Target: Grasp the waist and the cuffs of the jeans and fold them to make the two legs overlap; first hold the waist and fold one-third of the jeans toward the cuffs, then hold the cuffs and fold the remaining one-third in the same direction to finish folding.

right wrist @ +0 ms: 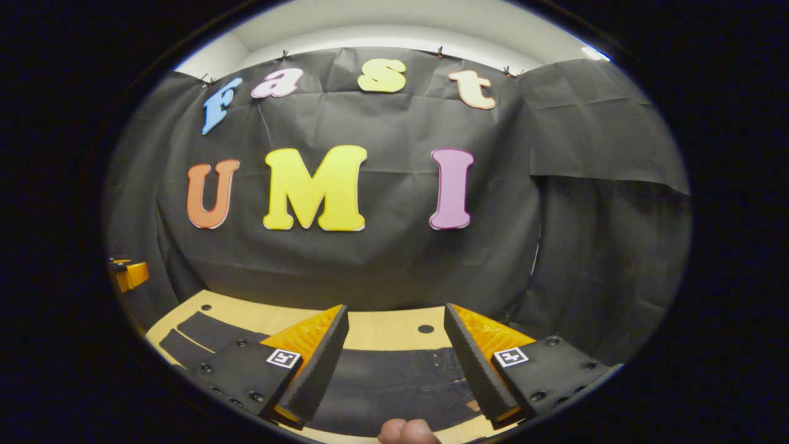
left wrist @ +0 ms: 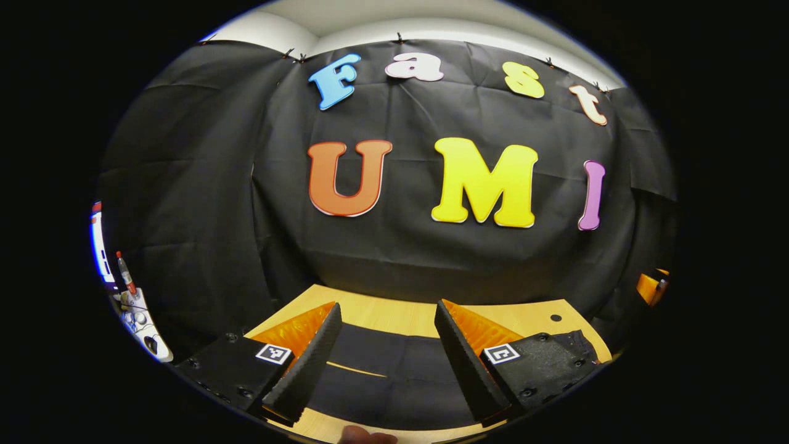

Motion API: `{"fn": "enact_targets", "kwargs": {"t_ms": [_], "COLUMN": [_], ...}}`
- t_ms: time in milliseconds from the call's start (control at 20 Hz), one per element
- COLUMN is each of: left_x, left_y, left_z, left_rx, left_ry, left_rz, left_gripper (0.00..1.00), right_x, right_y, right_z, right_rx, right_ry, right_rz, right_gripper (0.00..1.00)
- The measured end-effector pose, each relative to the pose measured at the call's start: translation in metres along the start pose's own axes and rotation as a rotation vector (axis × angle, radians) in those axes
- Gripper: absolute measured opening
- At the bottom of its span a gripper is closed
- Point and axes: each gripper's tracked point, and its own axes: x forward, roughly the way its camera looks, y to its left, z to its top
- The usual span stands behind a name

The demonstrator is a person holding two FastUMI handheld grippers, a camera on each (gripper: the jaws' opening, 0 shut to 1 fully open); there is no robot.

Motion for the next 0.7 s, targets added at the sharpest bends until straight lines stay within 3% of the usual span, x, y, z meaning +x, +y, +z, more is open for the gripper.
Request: {"fn": "enact_targets", "kwargs": {"t_ms": [150,300,500,700], "left_x": [0.005,0.007,0.013,0.013], "left_y": [0.027,0.066,0.123,0.165], "left_z": [-0.027,-0.065,-0.12,-0.178], "left_rx": [-0.061,-0.194,-0.508,-0.917], "left_ry": [0.091,0.22,0.403,0.555], "left_rz": [0.035,0.097,0.199,0.326], "left_gripper": [0.98,0.98,0.99,0.99], "right_x": [0.002,0.006,0.007,0.009], "right_y": [-0.017,-0.035,-0.063,-0.082], "right_z": [-0.03,-0.07,-0.115,-0.137], "right_rx": [0.012,0.039,0.093,0.14], "right_ry": [0.093,0.22,0.368,0.454], "right_rz": [-0.018,-0.043,-0.106,-0.167], "right_gripper": [0.95,0.98,0.98,0.98]}}
